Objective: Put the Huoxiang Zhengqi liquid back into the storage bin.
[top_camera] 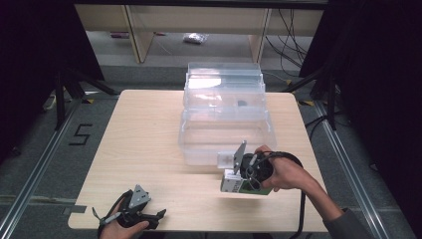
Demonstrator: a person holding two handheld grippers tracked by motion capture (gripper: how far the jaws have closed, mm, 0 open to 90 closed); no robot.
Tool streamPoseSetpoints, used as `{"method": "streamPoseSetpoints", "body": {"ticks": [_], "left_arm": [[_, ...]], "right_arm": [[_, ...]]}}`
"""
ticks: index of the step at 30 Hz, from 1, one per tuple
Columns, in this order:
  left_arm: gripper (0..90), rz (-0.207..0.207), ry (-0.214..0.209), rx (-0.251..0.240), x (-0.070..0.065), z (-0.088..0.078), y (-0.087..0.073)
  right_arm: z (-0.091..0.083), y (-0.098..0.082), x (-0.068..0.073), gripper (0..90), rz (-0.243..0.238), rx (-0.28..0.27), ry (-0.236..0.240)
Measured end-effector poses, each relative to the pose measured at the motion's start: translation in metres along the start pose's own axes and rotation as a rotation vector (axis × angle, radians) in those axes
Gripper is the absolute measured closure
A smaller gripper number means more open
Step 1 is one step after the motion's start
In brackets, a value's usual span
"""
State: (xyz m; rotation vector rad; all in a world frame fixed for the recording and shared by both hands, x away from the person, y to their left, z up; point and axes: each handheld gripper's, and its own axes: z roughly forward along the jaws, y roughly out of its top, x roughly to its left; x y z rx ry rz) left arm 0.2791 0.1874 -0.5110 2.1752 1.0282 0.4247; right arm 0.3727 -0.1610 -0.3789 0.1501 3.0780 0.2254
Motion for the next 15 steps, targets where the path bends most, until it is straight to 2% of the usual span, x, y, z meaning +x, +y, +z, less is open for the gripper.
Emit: {"method": "streamPoseSetpoints", "body": {"ticks": [1,2,4,5,7,8,9,11,13,15], "left_arm": [[15.7,0.002,0.001,0.001,0.0,0.0,0.0],[15.7,0.001,0.001,0.0,0.0,0.0,0.0],[15.7,0.001,-0.003,0.001,0.0,0.0,0.0],[15.7,0.01,0.001,0.008,0.001,0.0,0.0],[15.7,0.002,0.0,0.001,0.0,0.0,0.0],[15.7,0.0,0.0,-0.006,0.0,0.001,0.0],[15.7,0.0,0.0,-0.006,0.0,0.001,0.0],[15.7,0.006,0.0,0.009,0.001,-0.001,0.0],[15.7,0.009,0.003,0.002,0.001,0.0,0.0],[15.7,0.01,0.0,0.01,0.001,0.0,0.0]], "right_arm": [[-0.003,0.0,-0.001,64.8,0.014,0.004,-0.003],[-0.004,0.0,-0.004,64.8,-0.012,-0.016,-0.007],[-0.01,0.0,-0.008,64.8,-0.016,-0.012,-0.009],[-0.013,0.0,-0.009,64.8,0.001,-0.006,-0.015],[-0.018,0.001,-0.012,64.8,0.008,-0.005,-0.025],[-0.022,0.002,-0.016,64.8,-0.021,-0.006,-0.039],[-0.025,0.002,-0.017,64.8,-0.009,0.003,-0.044],[-0.028,0.003,-0.021,64.8,-0.024,0.002,-0.048],[-0.035,0.003,-0.02,65.0,0.035,0.008,-0.046],[-0.038,0.004,-0.025,65.0,-0.007,-0.005,-0.044]]}}
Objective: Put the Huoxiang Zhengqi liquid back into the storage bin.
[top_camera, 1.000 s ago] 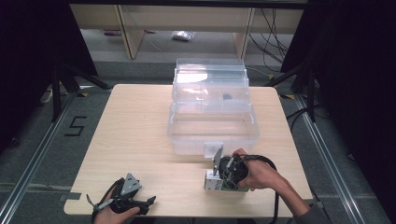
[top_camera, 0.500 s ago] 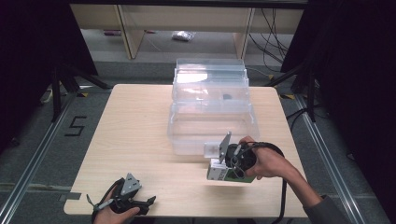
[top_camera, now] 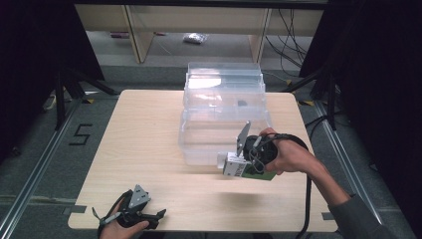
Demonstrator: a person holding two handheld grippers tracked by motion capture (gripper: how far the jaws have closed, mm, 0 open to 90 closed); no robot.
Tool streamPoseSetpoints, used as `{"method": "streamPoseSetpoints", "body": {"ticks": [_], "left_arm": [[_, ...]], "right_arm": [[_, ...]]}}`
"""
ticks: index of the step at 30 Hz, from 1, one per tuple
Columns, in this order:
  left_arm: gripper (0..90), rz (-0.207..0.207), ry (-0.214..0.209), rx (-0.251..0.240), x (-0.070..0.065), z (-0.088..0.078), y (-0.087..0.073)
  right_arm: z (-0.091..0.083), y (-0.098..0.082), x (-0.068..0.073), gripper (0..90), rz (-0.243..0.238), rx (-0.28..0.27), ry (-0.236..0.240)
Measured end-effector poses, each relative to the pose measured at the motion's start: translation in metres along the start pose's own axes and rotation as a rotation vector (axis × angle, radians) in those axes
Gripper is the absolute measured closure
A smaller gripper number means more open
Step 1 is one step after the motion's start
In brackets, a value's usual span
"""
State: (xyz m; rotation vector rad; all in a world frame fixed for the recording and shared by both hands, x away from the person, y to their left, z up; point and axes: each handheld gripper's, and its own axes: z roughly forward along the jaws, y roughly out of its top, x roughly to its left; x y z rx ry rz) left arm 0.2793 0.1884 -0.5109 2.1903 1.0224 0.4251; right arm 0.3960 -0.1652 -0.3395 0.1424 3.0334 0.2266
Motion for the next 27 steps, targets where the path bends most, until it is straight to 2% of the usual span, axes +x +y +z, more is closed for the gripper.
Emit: {"method": "streamPoseSetpoints", "body": {"ticks": [1,2,4,8,9,10,11,13,14,15,16,19,21,22,24,25,26,27], "left_arm": [[15.7,-0.002,-0.001,-0.001,0.0,0.0,0.0],[15.7,-0.003,-0.005,-0.001,0.0,-0.001,0.0],[15.7,0.0,0.002,-0.008,0.0,0.0,0.0],[15.7,-0.007,-0.003,-0.007,0.0,0.0,0.0],[15.7,-0.003,0.002,-0.008,0.0,0.0,0.0],[15.7,-0.002,0.001,-0.008,0.0,0.001,0.0],[15.7,0.001,-0.003,0.002,0.0,0.0,0.0],[15.7,-0.007,-0.001,-0.002,0.0,0.0,0.0],[15.7,0.0,0.002,-0.008,0.0,0.0,0.0],[15.7,-0.009,0.002,-0.017,-0.001,0.001,0.0],[15.7,0.004,0.0,-0.002,0.0,-0.001,0.0],[15.7,-0.004,0.0,0.0,0.0,0.0,0.0],[15.7,-0.006,-0.001,0.003,0.0,0.001,0.0],[15.7,-0.006,-0.006,0.004,0.0,0.0,0.0],[15.7,-0.013,0.004,-0.009,0.0,0.001,0.0],[15.7,-0.011,0.003,-0.008,0.001,0.001,0.0],[15.7,-0.01,0.003,-0.008,0.001,0.001,0.0],[15.7,-0.023,-0.001,-0.023,0.0,0.001,-0.001]], "right_arm": [[-0.003,0.0,0.0,65.0,0.016,0.003,0.0],[-0.004,0.001,-0.003,65.0,-0.006,-0.002,-0.005],[-0.01,0.002,-0.004,65.1,0.016,0.006,-0.007],[-0.022,0.003,-0.011,65.1,0.021,-0.009,-0.023],[-0.026,0.004,-0.014,65.1,-0.008,-0.015,-0.032],[-0.03,0.004,-0.013,65.1,0.032,-0.006,-0.031],[-0.033,0.005,-0.018,65.1,0.007,-0.016,-0.037],[-0.038,0.005,-0.021,65.1,0.041,-0.015,-0.044],[-0.039,0.006,-0.026,65.1,0.005,-0.016,-0.053],[-0.041,0.006,-0.029,65.1,0.009,-0.005,-0.056],[-0.042,0.006,-0.032,65.1,0.008,-0.007,-0.058],[-0.041,0.007,-0.041,65.1,0.003,0.001,-0.059],[-0.041,0.008,-0.048,65.1,-0.039,-0.002,-0.063],[-0.04,0.009,-0.05,65.1,-0.031,0.005,-0.062],[-0.038,0.01,-0.056,65.1,-0.056,0.01,-0.066],[-0.036,0.011,-0.06,65.1,-0.052,0.003,-0.067],[-0.034,0.011,-0.066,65.1,-0.084,-0.006,-0.066],[-0.033,0.011,-0.068,65.1,-0.051,0.007,-0.058]]}}
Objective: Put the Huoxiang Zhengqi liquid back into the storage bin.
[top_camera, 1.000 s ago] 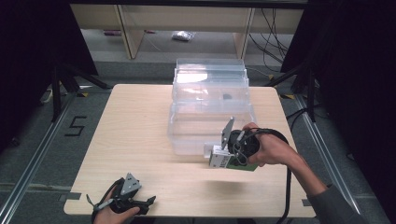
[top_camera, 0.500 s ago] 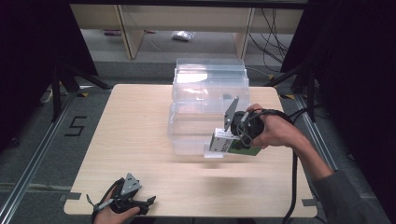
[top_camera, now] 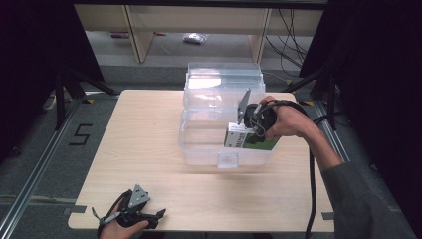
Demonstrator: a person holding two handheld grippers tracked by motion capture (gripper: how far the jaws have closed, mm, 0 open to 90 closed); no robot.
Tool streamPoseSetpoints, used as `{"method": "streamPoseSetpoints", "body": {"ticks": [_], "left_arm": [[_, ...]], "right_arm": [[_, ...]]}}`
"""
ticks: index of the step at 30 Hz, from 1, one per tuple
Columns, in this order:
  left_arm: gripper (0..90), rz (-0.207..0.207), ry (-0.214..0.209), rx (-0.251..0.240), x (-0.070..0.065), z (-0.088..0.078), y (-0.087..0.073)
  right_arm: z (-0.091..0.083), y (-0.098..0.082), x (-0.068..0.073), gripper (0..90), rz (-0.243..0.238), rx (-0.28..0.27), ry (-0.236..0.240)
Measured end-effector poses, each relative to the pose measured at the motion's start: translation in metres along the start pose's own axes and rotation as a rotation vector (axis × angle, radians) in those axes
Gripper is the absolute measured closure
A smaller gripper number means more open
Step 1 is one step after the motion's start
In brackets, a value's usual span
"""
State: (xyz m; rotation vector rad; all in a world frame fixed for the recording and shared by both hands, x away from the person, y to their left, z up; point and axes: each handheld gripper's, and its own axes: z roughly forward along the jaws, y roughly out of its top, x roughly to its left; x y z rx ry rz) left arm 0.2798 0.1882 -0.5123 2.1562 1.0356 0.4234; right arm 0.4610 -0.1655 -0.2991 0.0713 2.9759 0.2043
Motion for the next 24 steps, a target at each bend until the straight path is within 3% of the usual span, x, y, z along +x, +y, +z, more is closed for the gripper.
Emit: {"method": "streamPoseSetpoints", "body": {"ticks": [1,2,6,7,8,13,19,21,22,24], "left_arm": [[15.7,-0.003,-0.002,0.003,0.0,-0.001,0.0],[15.7,-0.001,-0.011,0.006,0.0,-0.001,0.0],[15.7,-0.004,-0.01,0.001,-0.001,0.001,0.0],[15.7,-0.004,-0.007,0.004,-0.001,0.0,0.0],[15.7,-0.005,-0.006,0.004,-0.001,0.0,0.0],[15.6,-0.003,-0.012,0.002,0.0,0.0,0.0],[15.7,0.016,-0.009,0.007,0.001,-0.002,0.0],[15.8,0.0,-0.004,-0.001,0.0,-0.002,0.0],[15.8,-0.003,-0.003,-0.001,0.0,-0.001,0.0],[15.8,-0.001,-0.01,0.008,0.0,-0.003,0.0]], "right_arm": [[0.001,0.0,-0.001,65.1,0.036,0.004,-0.003],[0.004,0.0,-0.007,65.1,-0.008,-0.002,-0.007],[0.012,-0.001,-0.018,65.1,0.041,0.034,0.003],[0.014,-0.001,-0.022,65.1,0.025,0.031,-0.002],[0.017,-0.001,-0.024,65.1,0.055,0.033,0.001],[0.031,-0.004,-0.037,65.1,0.05,0.039,0.008],[0.047,-0.009,-0.047,65.0,0.049,0.043,0.016],[0.05,-0.009,-0.047,65.1,0.085,0.075,0.029],[0.053,-0.011,-0.049,65.1,0.051,0.054,0.024],[0.056,-0.012,-0.047,65.1,0.093,0.075,0.03]]}}
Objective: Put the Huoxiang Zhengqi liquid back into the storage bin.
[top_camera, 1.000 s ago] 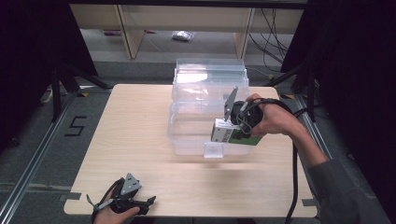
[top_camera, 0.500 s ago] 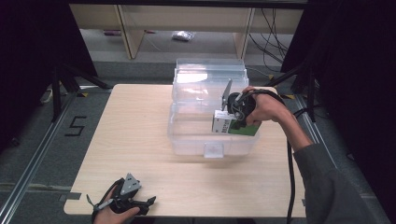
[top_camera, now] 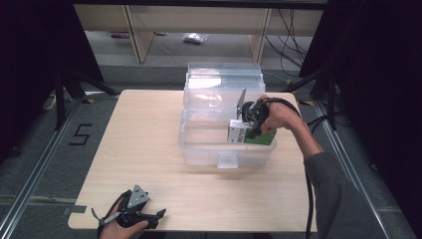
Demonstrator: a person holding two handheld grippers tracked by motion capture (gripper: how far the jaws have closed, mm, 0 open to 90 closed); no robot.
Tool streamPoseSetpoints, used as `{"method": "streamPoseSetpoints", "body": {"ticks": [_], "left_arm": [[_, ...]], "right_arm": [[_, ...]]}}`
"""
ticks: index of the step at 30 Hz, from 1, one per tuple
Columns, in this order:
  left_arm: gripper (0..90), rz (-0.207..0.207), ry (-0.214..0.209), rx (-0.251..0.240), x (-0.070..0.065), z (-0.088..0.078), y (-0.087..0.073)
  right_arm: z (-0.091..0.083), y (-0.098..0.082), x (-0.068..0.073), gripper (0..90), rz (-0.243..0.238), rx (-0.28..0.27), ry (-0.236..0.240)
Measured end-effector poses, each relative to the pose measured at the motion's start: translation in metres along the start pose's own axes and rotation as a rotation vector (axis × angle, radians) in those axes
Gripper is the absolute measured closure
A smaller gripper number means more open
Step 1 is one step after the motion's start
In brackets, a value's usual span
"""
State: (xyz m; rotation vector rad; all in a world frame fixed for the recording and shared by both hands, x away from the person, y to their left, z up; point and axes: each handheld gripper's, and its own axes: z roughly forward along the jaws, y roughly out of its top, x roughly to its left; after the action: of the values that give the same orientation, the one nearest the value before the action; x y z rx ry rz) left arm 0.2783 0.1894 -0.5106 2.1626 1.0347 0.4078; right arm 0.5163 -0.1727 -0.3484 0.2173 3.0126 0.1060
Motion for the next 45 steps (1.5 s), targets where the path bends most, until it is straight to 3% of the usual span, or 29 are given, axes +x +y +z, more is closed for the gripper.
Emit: {"method": "streamPoseSetpoints", "body": {"ticks": [4,5,7,8,9,16,17,20,21,25,28,29,30,32,33,34,37,40,43,45], "left_arm": [[15.8,0.01,-0.005,0.002,0.0,0.001,0.0],[15.8,-0.001,0.005,-0.007,0.0,0.002,0.0],[15.7,0.002,0.005,-0.006,0.0,0.002,0.0],[15.8,0.011,-0.004,0.003,0.0,0.001,0.0],[15.8,0.009,-0.003,0.001,0.0,0.0,0.0],[15.8,0.007,-0.001,0.001,0.0,0.0,0.0],[15.8,0.006,-0.001,0.001,0.0,0.0,0.0],[15.8,0.002,0.005,-0.006,0.0,0.002,0.0],[15.8,0.002,0.005,-0.006,0.0,0.002,0.0],[15.7,0.002,0.005,-0.005,0.0,0.002,0.0],[15.8,0.002,0.006,0.0,0.0,0.002,0.0],[15.8,0.0,0.006,-0.007,0.0,0.002,0.0],[15.8,0.001,0.004,-0.006,0.0,0.002,0.0],[15.8,0.002,0.004,-0.005,0.0,0.002,0.0],[15.7,0.003,0.005,-0.006,0.0,0.002,0.0],[15.8,0.002,0.004,-0.006,0.0,0.002,0.0],[15.7,0.002,0.005,-0.006,0.0,0.002,0.0],[15.8,0.005,0.005,-0.004,0.0,0.002,0.0],[15.8,0.0,0.004,-0.007,0.0,0.002,0.0],[15.7,0.0,0.003,-0.007,0.0,0.002,0.0]], "right_arm": [[0.011,-0.001,-0.004,65.0,-0.06,-0.015,0.008],[0.012,-0.001,-0.002,65.0,-0.033,-0.006,0.009],[0.016,-0.002,-0.003,65.0,-0.043,-0.001,0.014],[0.017,-0.002,0.0,65.0,0.002,0.026,0.019],[0.019,-0.002,-0.002,65.0,-0.026,0.01,0.025],[0.032,-0.004,-0.003,64.9,-0.063,0.015,0.033],[0.034,-0.005,-0.006,64.9,-0.09,0.005,0.039],[0.039,-0.006,-0.002,64.8,-0.048,0.034,0.053],[0.044,-0.006,-0.003,64.8,-0.082,0.019,0.058],[0.05,-0.006,-0.003,64.7,-0.098,0.027,0.073],[0.05,-0.006,0.0,64.7,-0.055,0.057,0.072],[0.051,-0.005,-0.001,64.6,-0.06,0.063,0.081],[0.053,-0.005,-0.003,64.6,-0.1,0.039,0.079],[0.052,-0.004,-0.003,64.6,-0.099,0.042,0.076],[0.055,-0.005,-0.005,64.6,-0.13,0.024,0.075],[0.054,-0.004,-0.003,64.6,-0.096,0.037,0.079],[0.055,-0.004,-0.003,64.6,-0.111,0.037,0.084],[0.056,-0.004,-0.002,64.5,-0.078,0.063,0.086],[0.061,-0.004,-0.005,64.3,-0.11,0.046,0.09],[0.061,-0.003,-0.005,64.2,-0.103,0.048,0.096]]}}
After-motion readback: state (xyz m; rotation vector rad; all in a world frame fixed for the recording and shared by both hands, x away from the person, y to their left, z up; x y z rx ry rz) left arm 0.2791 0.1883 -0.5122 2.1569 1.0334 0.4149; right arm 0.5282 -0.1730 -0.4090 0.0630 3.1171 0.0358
